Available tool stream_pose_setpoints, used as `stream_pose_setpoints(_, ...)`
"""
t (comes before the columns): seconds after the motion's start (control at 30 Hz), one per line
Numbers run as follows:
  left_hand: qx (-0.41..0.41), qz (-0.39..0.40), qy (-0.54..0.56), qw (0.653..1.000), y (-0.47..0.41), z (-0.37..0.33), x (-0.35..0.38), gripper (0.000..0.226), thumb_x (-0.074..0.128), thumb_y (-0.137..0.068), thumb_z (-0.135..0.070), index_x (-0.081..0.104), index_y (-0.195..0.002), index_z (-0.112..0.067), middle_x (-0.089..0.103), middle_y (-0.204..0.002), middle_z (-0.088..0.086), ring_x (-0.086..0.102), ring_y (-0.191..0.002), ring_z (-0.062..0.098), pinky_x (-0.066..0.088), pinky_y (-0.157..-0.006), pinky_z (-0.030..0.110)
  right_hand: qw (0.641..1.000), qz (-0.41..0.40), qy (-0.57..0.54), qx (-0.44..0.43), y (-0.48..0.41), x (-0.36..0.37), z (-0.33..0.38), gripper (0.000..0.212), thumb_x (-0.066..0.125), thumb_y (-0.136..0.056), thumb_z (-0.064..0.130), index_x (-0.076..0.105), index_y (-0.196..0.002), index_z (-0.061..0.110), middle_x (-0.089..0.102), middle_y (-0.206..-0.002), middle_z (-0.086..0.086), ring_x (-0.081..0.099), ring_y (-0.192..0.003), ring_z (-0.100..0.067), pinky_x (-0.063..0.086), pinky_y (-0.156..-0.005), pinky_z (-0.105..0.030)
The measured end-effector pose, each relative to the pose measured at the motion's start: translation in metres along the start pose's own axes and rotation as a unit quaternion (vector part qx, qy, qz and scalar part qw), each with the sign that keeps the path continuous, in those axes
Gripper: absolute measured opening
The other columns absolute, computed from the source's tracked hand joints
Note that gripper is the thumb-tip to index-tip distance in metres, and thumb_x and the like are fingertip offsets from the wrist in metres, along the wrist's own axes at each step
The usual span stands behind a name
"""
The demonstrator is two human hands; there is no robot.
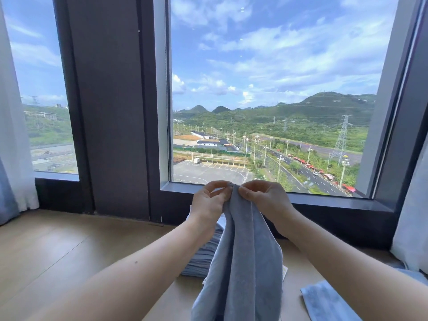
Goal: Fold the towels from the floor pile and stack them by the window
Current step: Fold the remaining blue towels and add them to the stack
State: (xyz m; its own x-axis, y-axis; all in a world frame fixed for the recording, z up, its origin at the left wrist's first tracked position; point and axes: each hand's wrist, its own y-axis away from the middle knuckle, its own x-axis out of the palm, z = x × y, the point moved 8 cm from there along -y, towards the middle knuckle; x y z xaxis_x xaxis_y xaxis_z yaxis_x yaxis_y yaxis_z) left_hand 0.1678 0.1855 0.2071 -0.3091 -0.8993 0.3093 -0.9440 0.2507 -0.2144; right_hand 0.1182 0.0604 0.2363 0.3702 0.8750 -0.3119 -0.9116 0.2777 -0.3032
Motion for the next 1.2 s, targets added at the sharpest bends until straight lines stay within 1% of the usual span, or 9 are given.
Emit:
stream_pose_setpoints(0.17,0.016,-0.005,0.005,1.0,0.002,-0.001,0.005,0.021,0.057,-0.09,-0.003,0.065,-0.077,-0.017,0.07,-0.065,-0.003,0.063,-0.066,0.016,0.052,-0.066,0.023,0.997,-0.044,0.056,-0.007,0.001,-0.002,0.006,0.018,0.07,-0.081,0.034,0.064,-0.064,0.034,0.065,-0.073,0.016,0.061,-0.087,-0.014,0.039,-0.099,-0.051)
stream_pose_setpoints(0.3,0.008,0.003,0.031,0.999,0.004,0.0,0.007,0.017,0.056,-0.091,-0.004,0.064,-0.081,-0.015,0.069,-0.068,0.0,0.064,-0.064,0.013,0.054,-0.065,0.019,0.996,-0.062,0.059,-0.002,0.001,-0.004,0.005,0.02,0.069,-0.081,0.036,0.062,-0.063,0.036,0.064,-0.072,0.017,0.061,-0.085,-0.014,0.038,-0.099,-0.052)
stream_pose_setpoints(0.5,0.012,0.028,-0.005,1.0,0.006,-0.001,0.011,0.003,0.066,-0.084,-0.014,0.066,-0.087,-0.014,0.072,-0.077,0.002,0.066,-0.08,0.018,0.053,-0.083,0.027,0.992,-0.081,0.088,-0.042,0.001,-0.009,0.01,0.023,0.07,-0.079,0.04,0.061,-0.059,0.032,0.065,-0.07,0.015,0.062,-0.082,-0.014,0.04,-0.095,-0.051)
stream_pose_setpoints(0.6,0.021,0.011,-0.051,0.998,0.003,-0.002,0.001,0.008,0.068,-0.083,-0.009,0.069,-0.084,-0.018,0.073,-0.083,0.002,0.067,-0.09,0.02,0.051,-0.092,0.034,0.997,-0.018,0.061,-0.044,-0.002,-0.004,0.008,0.017,0.071,-0.079,0.035,0.065,-0.065,0.028,0.067,-0.072,0.011,0.063,-0.082,-0.014,0.046,-0.088,-0.039)
stream_pose_setpoints(0.7,0.02,0.003,-0.05,0.999,0.002,-0.003,-0.004,0.014,0.063,-0.087,-0.006,0.068,-0.082,-0.017,0.071,-0.083,0.004,0.065,-0.085,0.02,0.051,-0.092,0.037,0.997,0.079,-0.004,-0.02,0.001,0.002,0.002,0.01,0.069,-0.083,0.021,0.066,-0.074,0.018,0.067,-0.077,0.001,0.059,-0.078,-0.013,0.045,-0.072,-0.022)
stream_pose_setpoints(0.87,0.009,-0.018,-0.017,1.0,-0.004,-0.007,-0.008,0.018,0.054,-0.092,-0.005,0.064,-0.082,-0.017,0.066,-0.081,0.001,0.06,-0.075,0.013,0.051,-0.077,0.027,0.985,0.163,0.058,-0.025,0.005,0.008,-0.006,0.007,0.067,-0.085,0.018,0.061,-0.086,0.019,0.07,-0.078,0.001,0.062,-0.071,-0.011,0.049,-0.075,-0.023)
stream_pose_setpoints(0.97,0.007,-0.026,-0.018,0.999,-0.005,-0.011,-0.011,0.019,0.052,-0.094,-0.005,0.062,-0.084,-0.018,0.065,-0.081,0.0,0.06,-0.073,0.012,0.051,-0.071,0.024,0.973,0.194,0.122,-0.027,0.008,0.011,-0.013,0.026,0.067,-0.085,0.022,0.056,-0.105,0.033,0.072,-0.082,0.004,0.067,-0.082,-0.011,0.046,-0.092,-0.032)
stream_pose_setpoints(1.03,0.006,-0.03,-0.013,0.999,-0.004,-0.012,-0.013,0.019,0.052,-0.094,-0.005,0.062,-0.084,-0.017,0.064,-0.08,0.0,0.059,-0.073,0.012,0.05,-0.069,0.023,0.969,0.212,0.122,-0.016,0.011,0.015,-0.017,0.031,0.067,-0.085,0.022,0.06,-0.114,0.031,0.073,-0.086,0.001,0.068,-0.088,-0.013,0.045,-0.098,-0.034)
stream_pose_setpoints(1.2,0.003,-0.037,0.004,0.999,-0.001,-0.014,-0.014,0.018,0.051,-0.094,-0.005,0.062,-0.085,-0.017,0.064,-0.081,0.0,0.059,-0.071,0.011,0.051,-0.066,0.022,0.961,0.258,0.103,0.017,0.018,0.026,-0.021,0.031,0.063,-0.088,0.021,0.059,-0.118,0.029,0.071,-0.106,-0.005,0.067,-0.098,-0.017,0.049,-0.096,-0.034)
